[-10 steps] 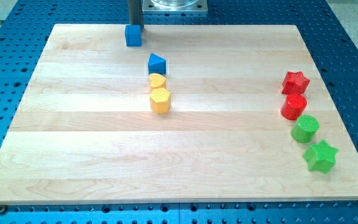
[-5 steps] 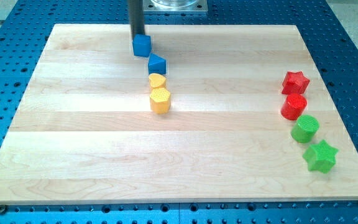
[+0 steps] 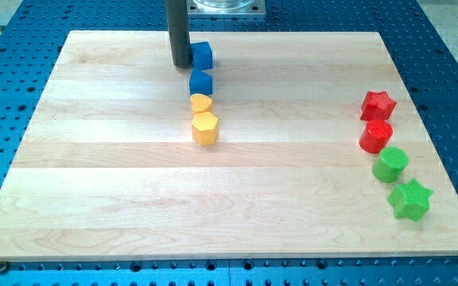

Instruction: Move the cube top to the triangle

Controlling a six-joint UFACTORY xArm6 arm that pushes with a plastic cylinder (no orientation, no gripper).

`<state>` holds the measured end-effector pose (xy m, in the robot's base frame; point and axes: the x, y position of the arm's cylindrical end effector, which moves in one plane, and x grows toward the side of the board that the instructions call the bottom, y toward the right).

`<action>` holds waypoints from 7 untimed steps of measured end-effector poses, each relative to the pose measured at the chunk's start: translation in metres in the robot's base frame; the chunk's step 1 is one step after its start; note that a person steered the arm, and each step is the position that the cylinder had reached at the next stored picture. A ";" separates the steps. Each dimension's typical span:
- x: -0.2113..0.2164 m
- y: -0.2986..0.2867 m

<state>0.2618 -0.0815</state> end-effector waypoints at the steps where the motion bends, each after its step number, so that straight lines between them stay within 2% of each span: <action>1: -0.030 -0.005; 2: -0.028 0.018; 7: -0.007 0.063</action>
<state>0.2544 -0.0186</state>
